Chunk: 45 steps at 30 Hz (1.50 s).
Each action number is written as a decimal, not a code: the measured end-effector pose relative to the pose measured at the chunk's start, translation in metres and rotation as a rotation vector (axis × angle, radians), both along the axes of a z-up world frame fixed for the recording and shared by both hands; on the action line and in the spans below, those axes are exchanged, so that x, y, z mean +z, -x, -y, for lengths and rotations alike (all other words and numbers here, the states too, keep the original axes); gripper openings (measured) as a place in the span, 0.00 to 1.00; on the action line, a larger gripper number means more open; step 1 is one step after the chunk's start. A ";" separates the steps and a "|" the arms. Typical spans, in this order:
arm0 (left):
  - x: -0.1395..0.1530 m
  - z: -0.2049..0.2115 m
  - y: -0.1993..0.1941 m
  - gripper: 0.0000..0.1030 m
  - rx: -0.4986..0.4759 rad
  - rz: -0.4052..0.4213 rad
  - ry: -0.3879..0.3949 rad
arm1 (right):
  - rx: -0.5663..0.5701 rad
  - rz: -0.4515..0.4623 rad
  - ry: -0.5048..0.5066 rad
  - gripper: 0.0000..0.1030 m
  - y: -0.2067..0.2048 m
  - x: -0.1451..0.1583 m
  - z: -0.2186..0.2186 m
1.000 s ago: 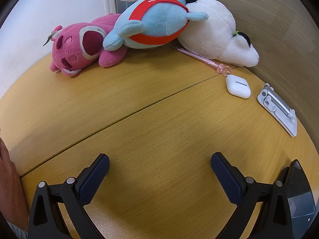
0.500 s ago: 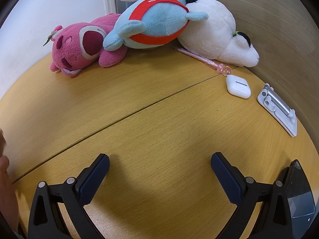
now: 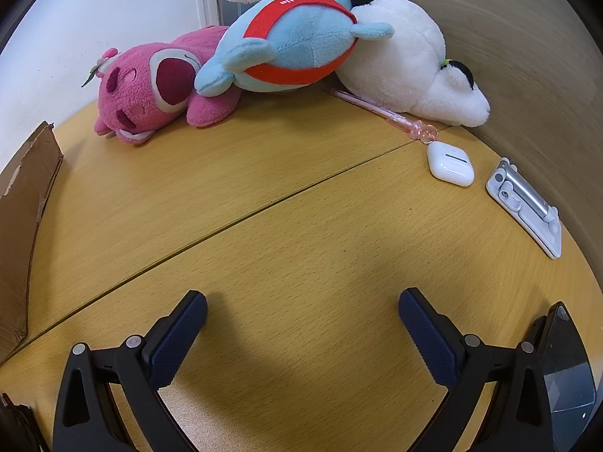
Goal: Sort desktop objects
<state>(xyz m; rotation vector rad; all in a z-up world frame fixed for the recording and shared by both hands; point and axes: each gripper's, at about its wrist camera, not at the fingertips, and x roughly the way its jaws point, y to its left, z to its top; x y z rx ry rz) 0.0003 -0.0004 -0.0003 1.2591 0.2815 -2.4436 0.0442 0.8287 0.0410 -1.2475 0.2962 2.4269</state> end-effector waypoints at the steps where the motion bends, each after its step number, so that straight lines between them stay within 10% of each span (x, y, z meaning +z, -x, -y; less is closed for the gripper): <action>1: 0.000 0.000 0.000 1.00 0.000 0.000 0.000 | 0.000 0.000 0.000 1.00 0.000 0.000 0.000; 26: 0.000 0.000 0.000 1.00 0.001 0.000 -0.001 | -0.025 0.023 0.009 1.00 -0.001 0.003 0.006; 32: 0.000 -0.010 -0.009 1.00 -0.066 0.067 -0.028 | 0.089 0.104 0.046 1.00 -0.013 0.001 0.014; 36: 0.020 -0.038 -0.050 1.00 -0.124 -0.044 0.013 | 0.226 0.103 0.097 1.00 -0.041 0.005 0.038; 39: 0.055 -0.071 -0.078 1.00 -0.163 -0.124 0.102 | 0.345 -0.018 0.156 1.00 -0.076 0.039 0.070; 45: 0.119 -0.129 -0.106 1.00 -0.390 -0.229 -0.033 | 0.770 -0.218 0.170 1.00 -0.148 0.129 0.203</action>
